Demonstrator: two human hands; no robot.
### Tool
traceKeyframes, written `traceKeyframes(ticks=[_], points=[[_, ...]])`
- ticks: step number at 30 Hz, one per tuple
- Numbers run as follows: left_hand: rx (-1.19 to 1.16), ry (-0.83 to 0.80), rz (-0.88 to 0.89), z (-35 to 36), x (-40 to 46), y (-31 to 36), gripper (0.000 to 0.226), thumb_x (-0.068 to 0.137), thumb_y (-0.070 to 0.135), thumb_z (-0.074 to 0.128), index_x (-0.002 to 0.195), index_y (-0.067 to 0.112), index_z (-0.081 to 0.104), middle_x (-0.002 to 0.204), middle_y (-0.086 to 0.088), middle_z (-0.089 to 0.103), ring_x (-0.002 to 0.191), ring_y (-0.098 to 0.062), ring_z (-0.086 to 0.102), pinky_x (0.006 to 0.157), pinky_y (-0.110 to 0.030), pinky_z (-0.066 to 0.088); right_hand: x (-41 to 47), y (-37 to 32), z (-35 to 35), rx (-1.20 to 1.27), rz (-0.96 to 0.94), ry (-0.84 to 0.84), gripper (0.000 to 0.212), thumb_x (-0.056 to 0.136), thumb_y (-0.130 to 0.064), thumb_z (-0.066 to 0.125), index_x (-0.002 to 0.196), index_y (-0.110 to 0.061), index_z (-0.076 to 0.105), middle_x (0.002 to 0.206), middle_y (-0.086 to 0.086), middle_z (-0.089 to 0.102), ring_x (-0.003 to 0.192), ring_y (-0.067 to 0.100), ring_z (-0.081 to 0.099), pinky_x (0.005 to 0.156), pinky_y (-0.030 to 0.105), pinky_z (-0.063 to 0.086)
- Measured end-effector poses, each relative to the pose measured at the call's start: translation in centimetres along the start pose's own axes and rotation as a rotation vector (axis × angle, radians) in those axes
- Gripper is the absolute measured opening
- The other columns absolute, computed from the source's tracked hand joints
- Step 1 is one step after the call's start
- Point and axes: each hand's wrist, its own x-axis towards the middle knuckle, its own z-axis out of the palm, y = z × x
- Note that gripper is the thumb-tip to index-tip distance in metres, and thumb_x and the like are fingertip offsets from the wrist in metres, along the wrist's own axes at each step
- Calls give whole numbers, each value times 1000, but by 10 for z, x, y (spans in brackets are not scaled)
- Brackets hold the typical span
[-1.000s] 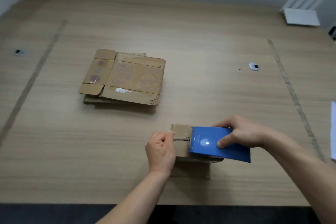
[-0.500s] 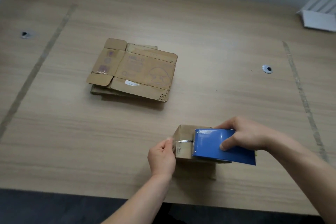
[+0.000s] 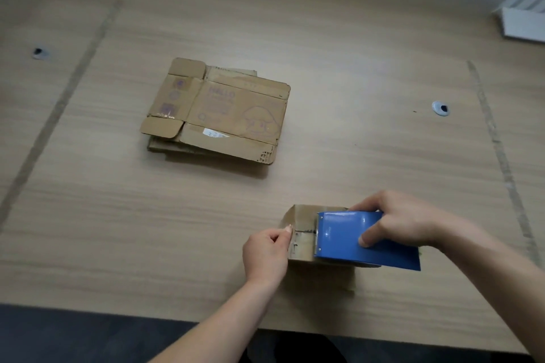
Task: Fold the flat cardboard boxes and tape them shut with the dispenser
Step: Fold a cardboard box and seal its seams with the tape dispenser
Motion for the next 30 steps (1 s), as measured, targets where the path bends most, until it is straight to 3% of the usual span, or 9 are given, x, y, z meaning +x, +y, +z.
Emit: traceKeyframes(ticks=[3, 6, 8, 11, 14, 17, 22, 25, 30], points=[[154, 0, -71, -4, -1, -6, 38, 91, 44, 65, 59, 23, 69, 60, 9, 65, 65, -9, 61, 57, -26, 43, -1, 2, 0, 4, -14, -5, 39, 73, -29, 81, 109, -41, 75, 91, -14, 73, 85, 7, 67, 74, 28, 54], [126, 177, -42, -2, -10, -8, 29, 89, 35, 70, 110, 16, 75, 103, 1, 72, 97, -15, 65, 87, -27, 51, 0, 3, 1, -2, -48, -10, 42, 64, -38, 79, 105, -39, 76, 92, -11, 74, 85, 10, 68, 80, 35, 59], [79, 288, 283, 5, -26, -2, 40, 92, 25, 64, 130, 11, 62, 123, -4, 60, 115, -18, 56, 100, -26, 43, -1, 6, 1, -28, -73, 5, 43, 65, -41, 78, 108, -37, 75, 95, -10, 73, 88, 11, 67, 83, 37, 59], [379, 129, 721, 25, -48, 5, 60, 93, 30, 42, 151, 17, 36, 160, -7, 28, 148, -23, 21, 118, -38, 24, 1, 7, 2, -82, -115, 23, 39, 70, -41, 78, 109, -36, 74, 98, -9, 73, 90, 11, 66, 83, 34, 58], [574, -134, 593, 14, -40, 15, 81, 85, 50, 28, 155, 29, -6, 162, 9, -24, 148, -12, -25, 122, -49, 8, 2, 11, 2, -98, -132, 10, 38, 72, -43, 78, 109, -33, 73, 98, -8, 73, 89, 13, 66, 82, 33, 57], [873, -340, 626, -8, -27, 24, 105, 82, 57, 50, 154, 25, -19, 155, 9, -40, 141, -11, -39, 123, -44, -7, 2, 11, 0, -96, -153, -14, 37, 75, -42, 77, 108, -29, 73, 97, -7, 71, 87, 11, 65, 71, 28, 51], [1068, -336, 667, -4, -7, 34, 134, 70, 69, 70, 152, 19, -24, 160, 2, -30, 146, -21, -32, 121, -43, -12, 4, 10, 0, -92, -157, -20, 39, 75, -42, 76, 110, -27, 71, 99, -5, 70, 88, 13, 65, 77, 31, 55], [1040, -316, 705, -2, 5, 39, 133, 67, 67, 74, 156, 16, -11, 163, -4, -1, 151, -25, -7, 121, -43, -1, 5, 12, 0, -103, -170, -15, 38, 75, -43, 76, 109, -27, 71, 98, -6, 70, 86, 12, 65, 74, 31, 54], [1002, -253, 864, -3, 13, 31, 122, 67, 74, 65, 155, 14, 6, 147, -6, 28, 131, -25, 27, 112, -43, 23, 3, 18, -2, -80, -188, -50, 36, 75, -44, 76, 109, -30, 72, 97, -8, 72, 87, 11, 66, 77, 33, 55]])
